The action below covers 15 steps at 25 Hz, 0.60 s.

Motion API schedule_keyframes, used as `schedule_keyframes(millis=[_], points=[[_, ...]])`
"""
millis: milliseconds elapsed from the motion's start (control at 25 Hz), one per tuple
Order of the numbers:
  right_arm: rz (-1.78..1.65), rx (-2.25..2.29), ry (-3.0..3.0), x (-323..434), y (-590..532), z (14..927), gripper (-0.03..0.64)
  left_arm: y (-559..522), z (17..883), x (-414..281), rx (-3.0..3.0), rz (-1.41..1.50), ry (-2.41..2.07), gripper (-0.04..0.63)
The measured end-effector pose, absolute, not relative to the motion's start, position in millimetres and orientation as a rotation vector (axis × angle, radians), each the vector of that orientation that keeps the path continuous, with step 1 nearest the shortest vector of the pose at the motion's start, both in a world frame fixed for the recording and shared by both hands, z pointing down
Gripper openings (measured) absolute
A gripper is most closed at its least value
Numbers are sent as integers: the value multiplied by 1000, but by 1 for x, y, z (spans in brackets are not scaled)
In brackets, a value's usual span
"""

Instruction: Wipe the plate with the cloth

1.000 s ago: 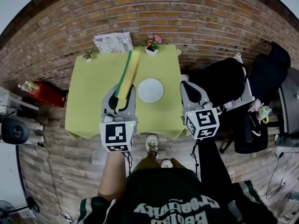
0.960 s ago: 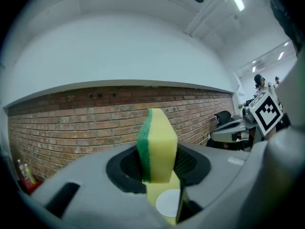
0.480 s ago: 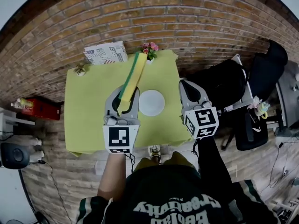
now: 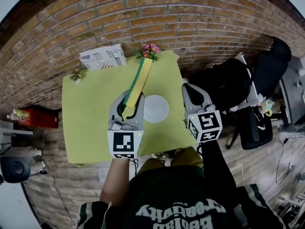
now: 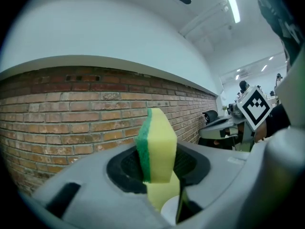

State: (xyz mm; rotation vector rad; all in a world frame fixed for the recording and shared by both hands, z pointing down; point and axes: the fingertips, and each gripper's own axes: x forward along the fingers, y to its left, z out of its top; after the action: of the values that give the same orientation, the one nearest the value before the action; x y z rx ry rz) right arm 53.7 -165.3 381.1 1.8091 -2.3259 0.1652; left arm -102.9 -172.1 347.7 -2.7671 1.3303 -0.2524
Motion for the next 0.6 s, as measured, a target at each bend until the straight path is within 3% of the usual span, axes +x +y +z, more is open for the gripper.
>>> schedule_keyframes(millis=[600], points=[[204, 1777, -2361, 63, -200, 391, 14, -181, 374, -69, -2835, -307, 1222, 132]])
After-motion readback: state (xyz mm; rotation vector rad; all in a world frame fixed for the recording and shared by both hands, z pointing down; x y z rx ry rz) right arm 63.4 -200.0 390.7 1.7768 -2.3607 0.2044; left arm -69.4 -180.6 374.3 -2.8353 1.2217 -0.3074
